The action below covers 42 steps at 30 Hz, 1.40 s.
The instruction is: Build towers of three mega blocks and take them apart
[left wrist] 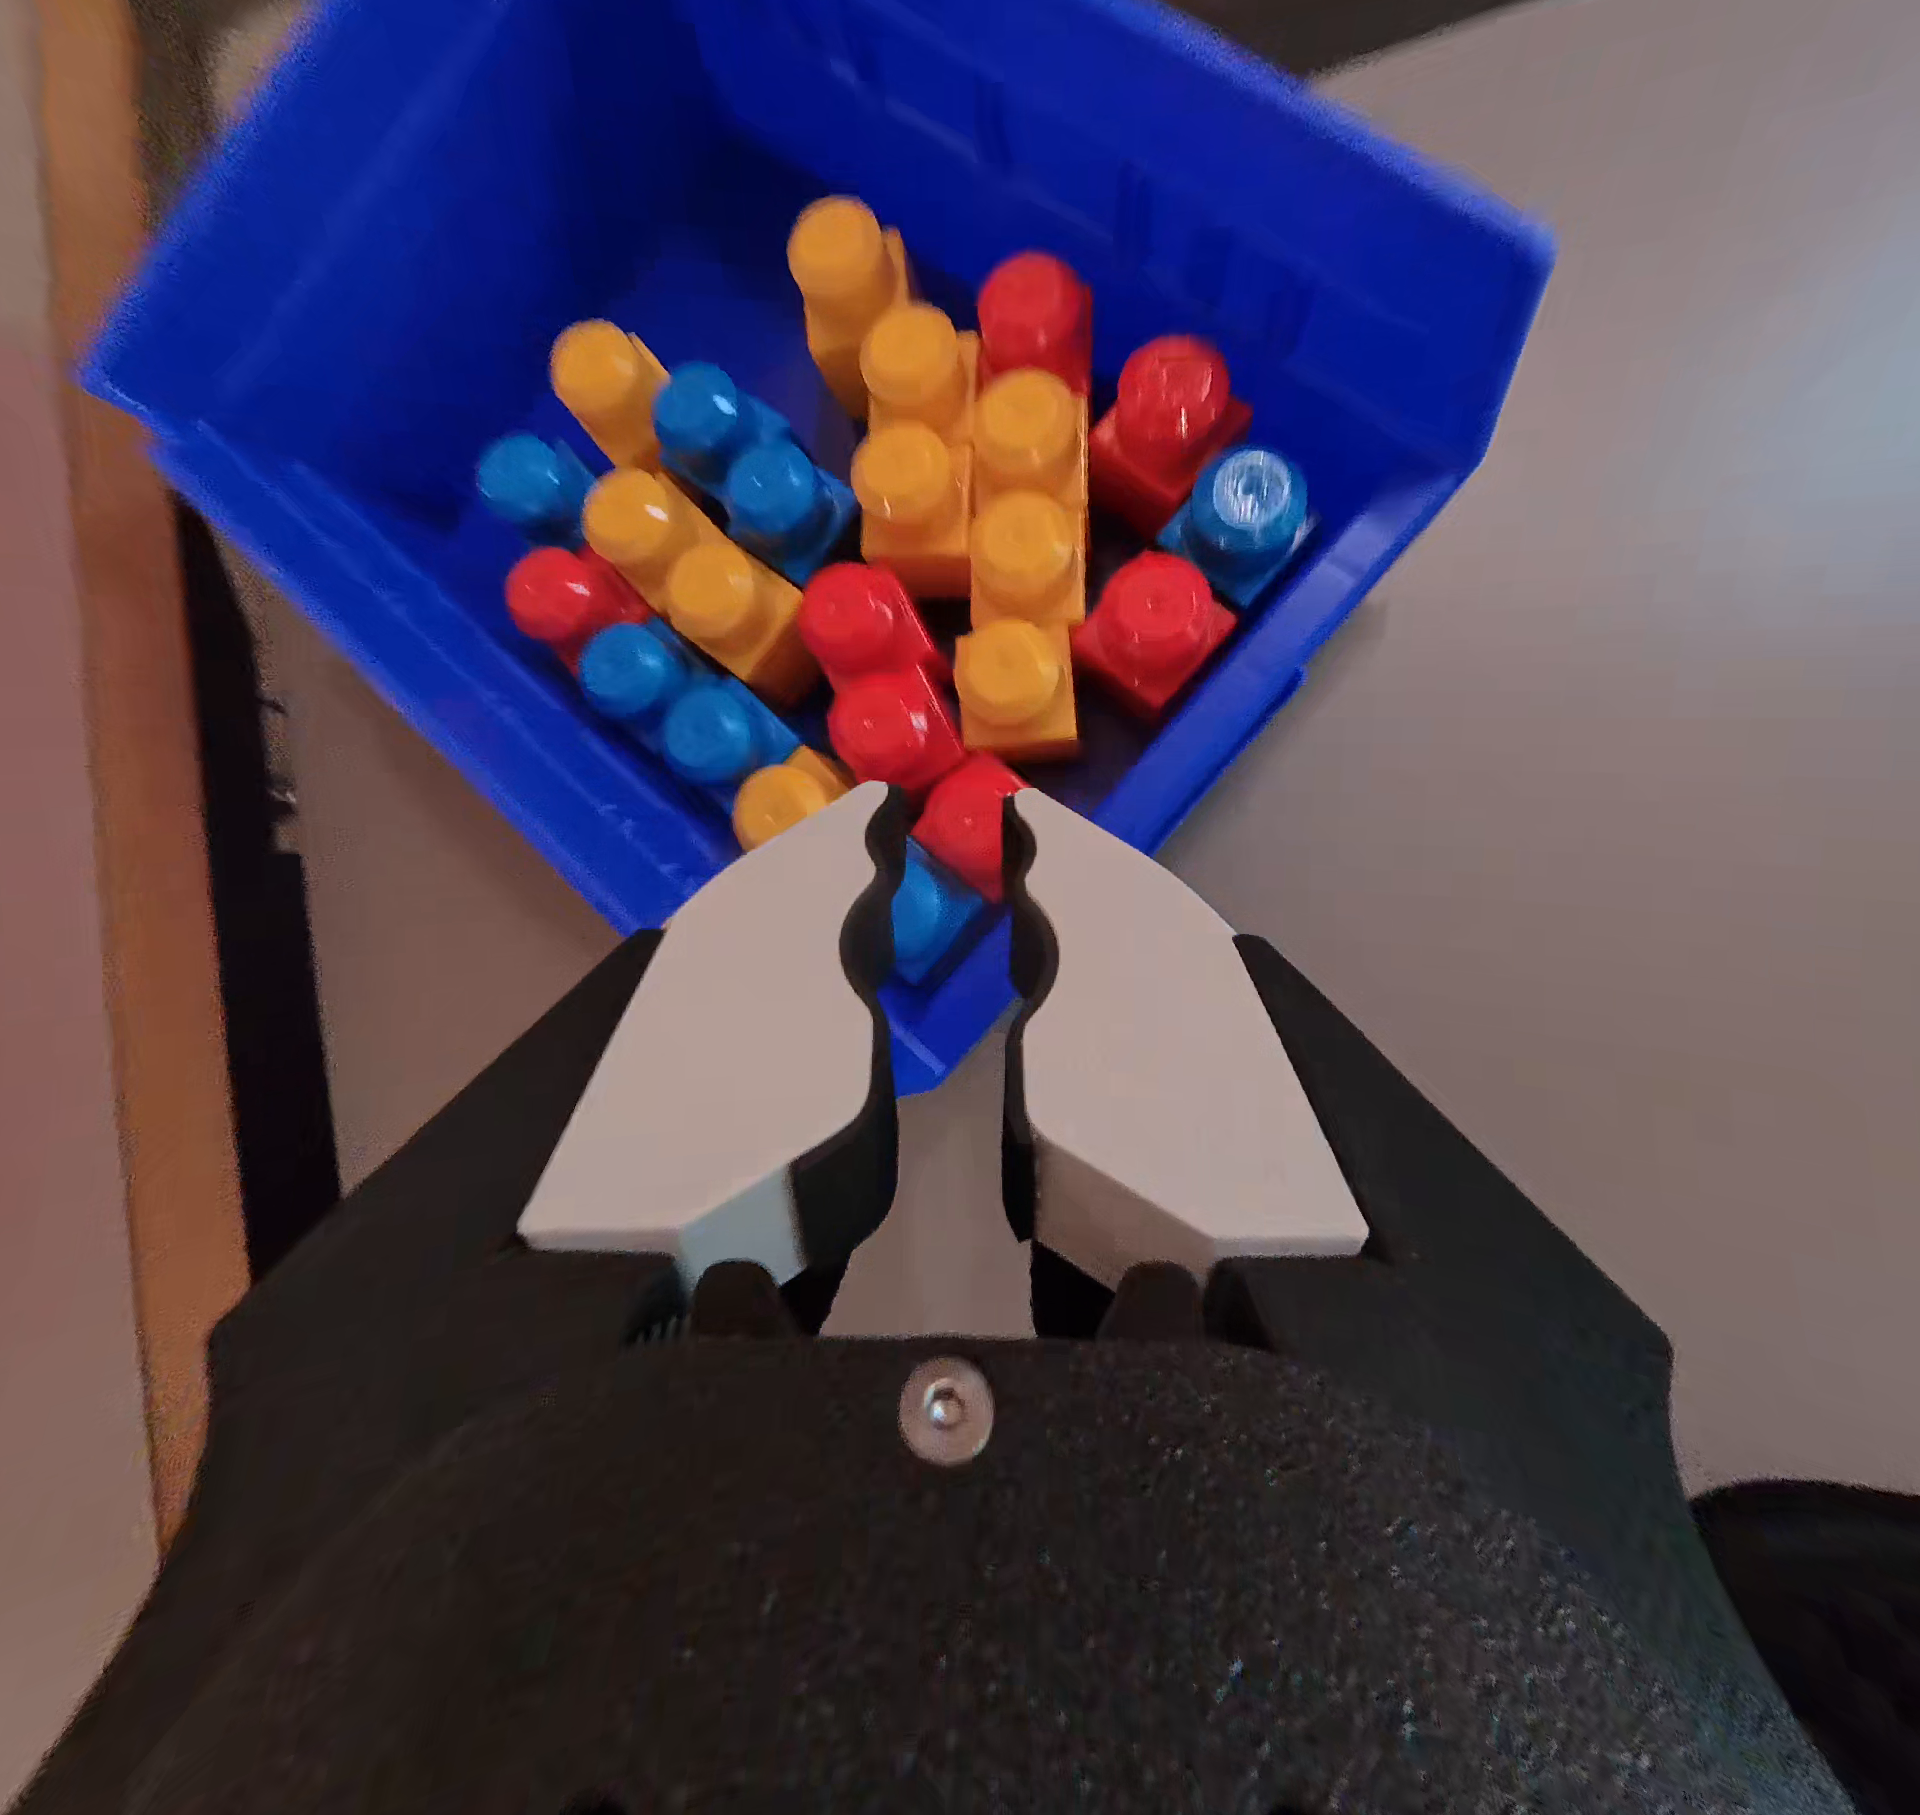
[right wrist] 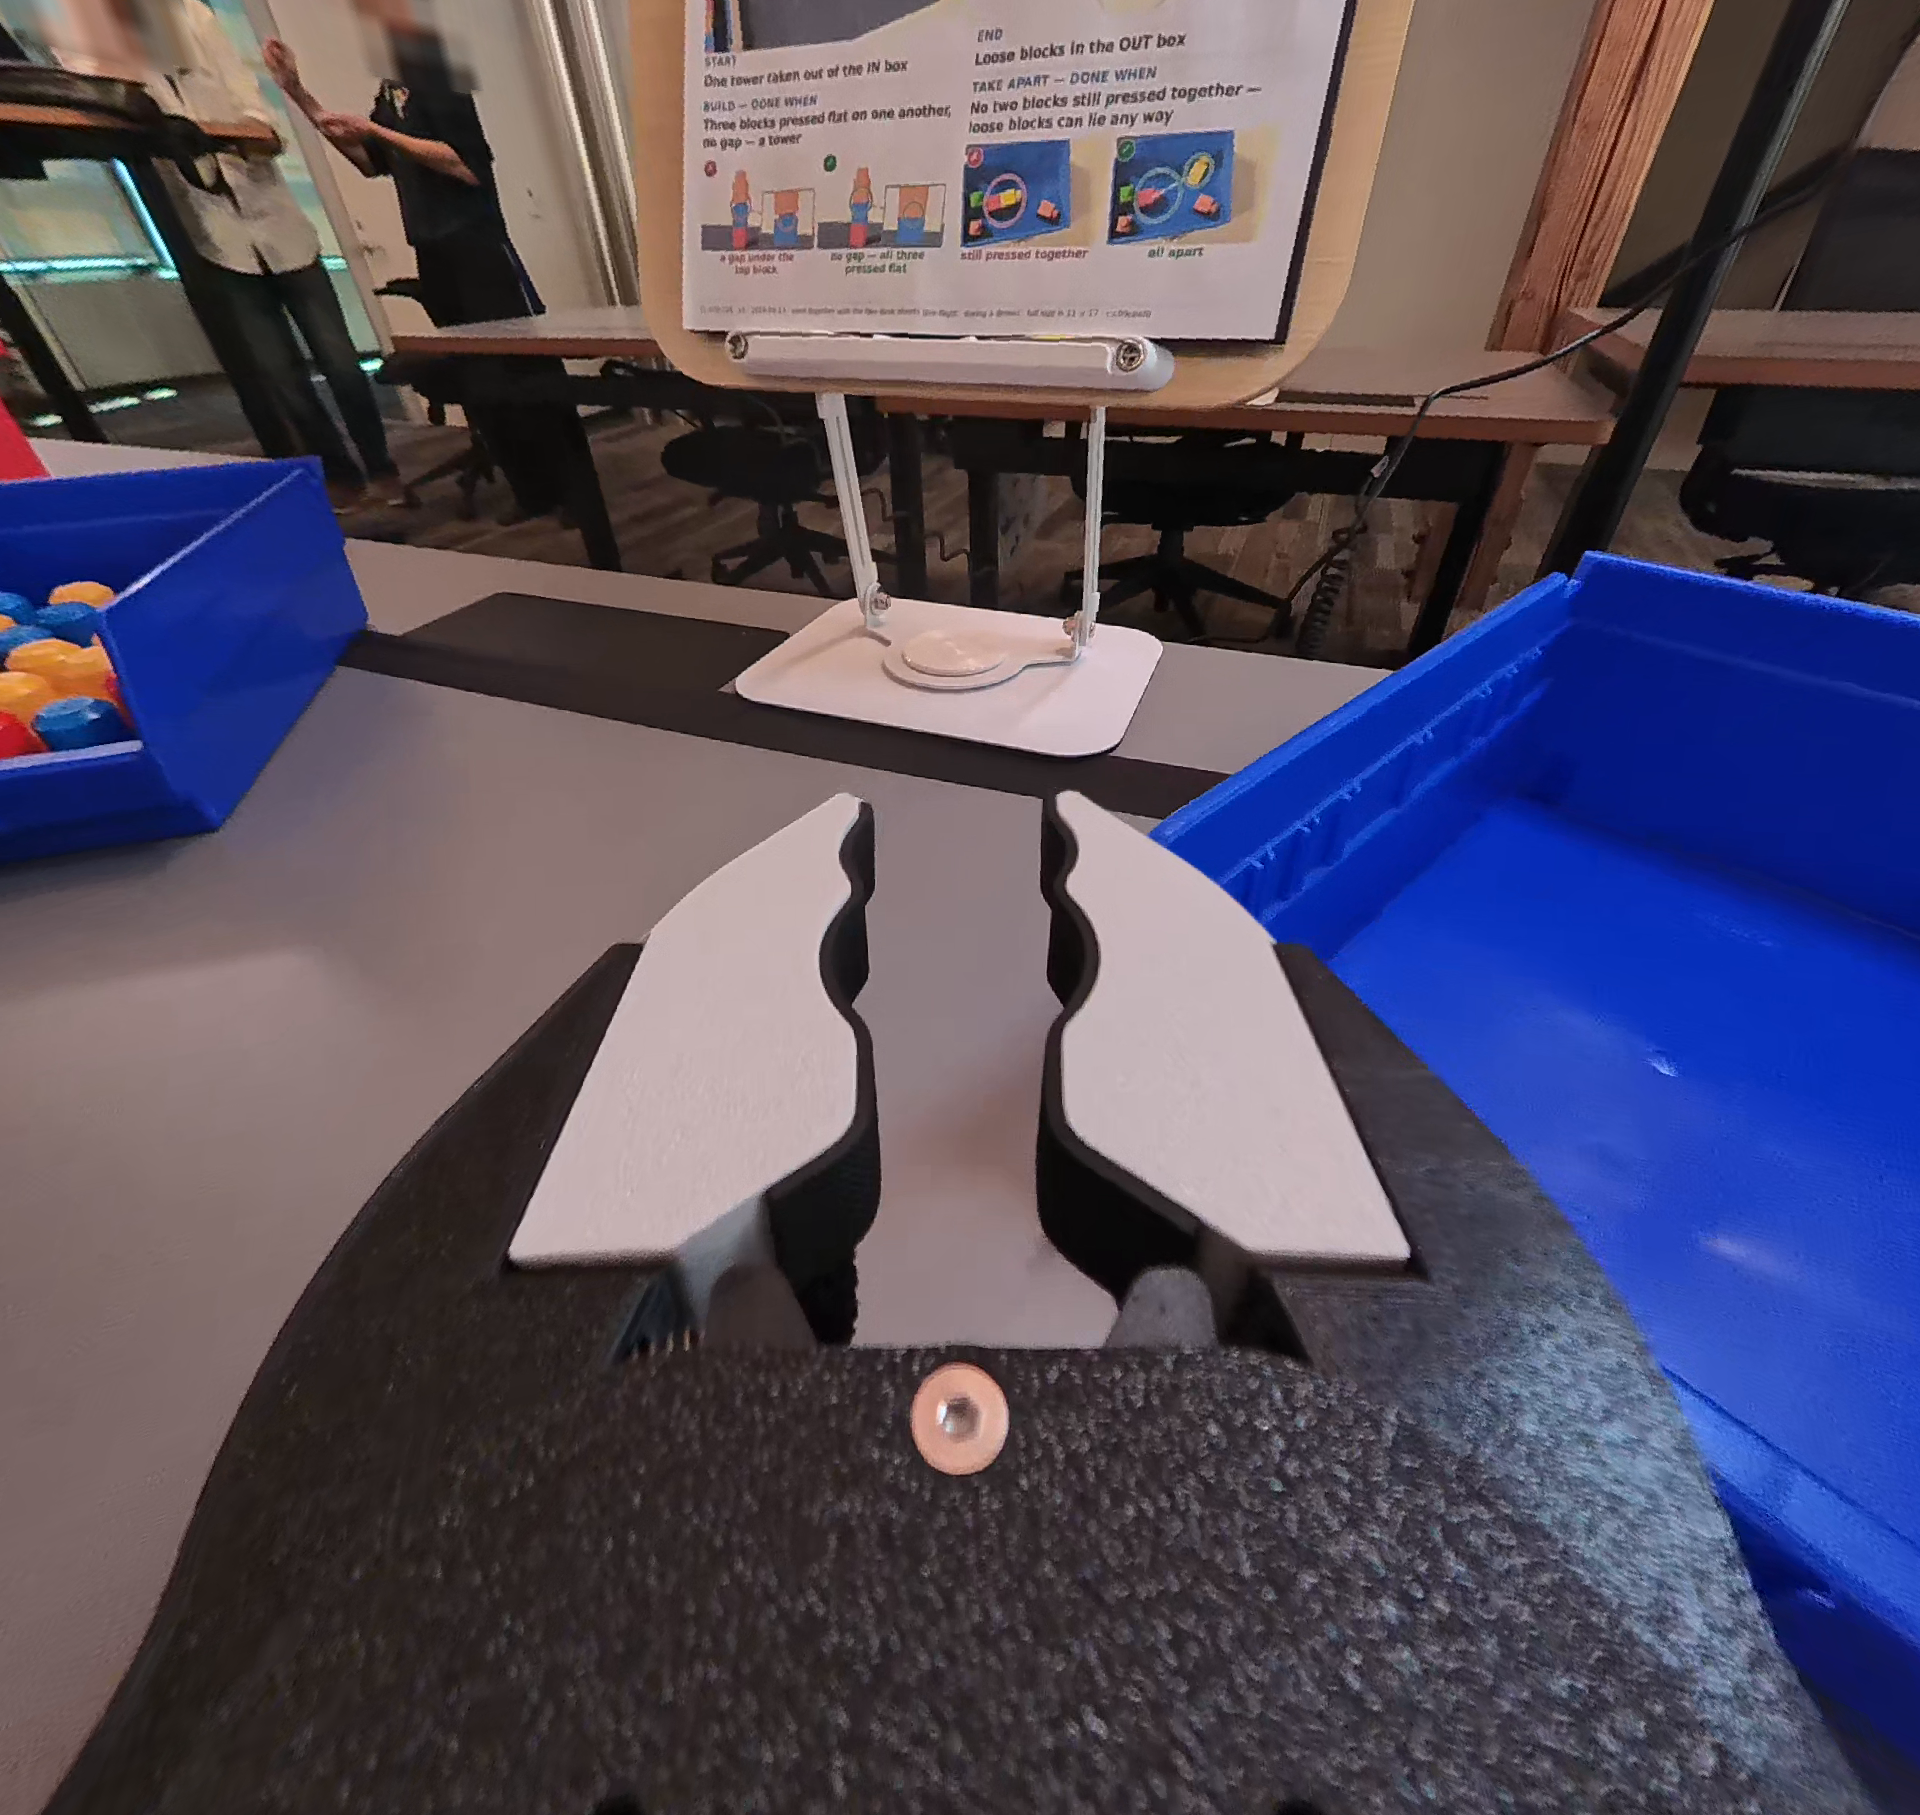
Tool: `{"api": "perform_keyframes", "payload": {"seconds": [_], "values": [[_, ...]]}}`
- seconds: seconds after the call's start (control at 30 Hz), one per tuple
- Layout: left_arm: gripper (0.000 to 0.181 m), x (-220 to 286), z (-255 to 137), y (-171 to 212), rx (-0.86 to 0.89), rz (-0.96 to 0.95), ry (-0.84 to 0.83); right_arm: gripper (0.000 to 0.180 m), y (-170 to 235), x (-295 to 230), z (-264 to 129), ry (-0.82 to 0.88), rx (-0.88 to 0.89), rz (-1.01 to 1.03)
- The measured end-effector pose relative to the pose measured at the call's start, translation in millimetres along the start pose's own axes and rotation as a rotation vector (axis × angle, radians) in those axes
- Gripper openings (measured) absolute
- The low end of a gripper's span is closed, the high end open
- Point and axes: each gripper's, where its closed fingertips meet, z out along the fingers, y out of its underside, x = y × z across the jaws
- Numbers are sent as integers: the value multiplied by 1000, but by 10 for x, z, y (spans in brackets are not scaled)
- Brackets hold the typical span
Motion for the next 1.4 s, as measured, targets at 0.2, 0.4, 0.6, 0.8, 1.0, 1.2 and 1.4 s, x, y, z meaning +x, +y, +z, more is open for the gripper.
{"api": "perform_keyframes", "payload": {"seconds": [0.2, 0.4, 0.6, 0.8, 1.0, 1.2, 1.4], "values": [[31, 43, 335, 321, -199, 34, 8, 31, -10, -4, -8, -22, -6, 28], [32, 46, 445, 390, -315, 151, -17, 31, 52, 14, 14, -39, -31, 76], [30, -32, 605, 450, -470, 284, 107, 31, 59, 5, 46, -56, -44, 91], [31, 43, 671, 357, -457, 296, 154, 31, 137, -45, 66, -82, -78, 105], [30, 76, 324, 131, -328, 331, 89, 31, 100, -71, 50, -92, -68, 101], [29, 1409, -566, -406, 37, 612, 244, 30, 14, -374, 15, -249, -23, 52], [29, 2865, -271, -187, -88, 866, 525, 37, 62, -945, -118, -496, -38, -122]]}}
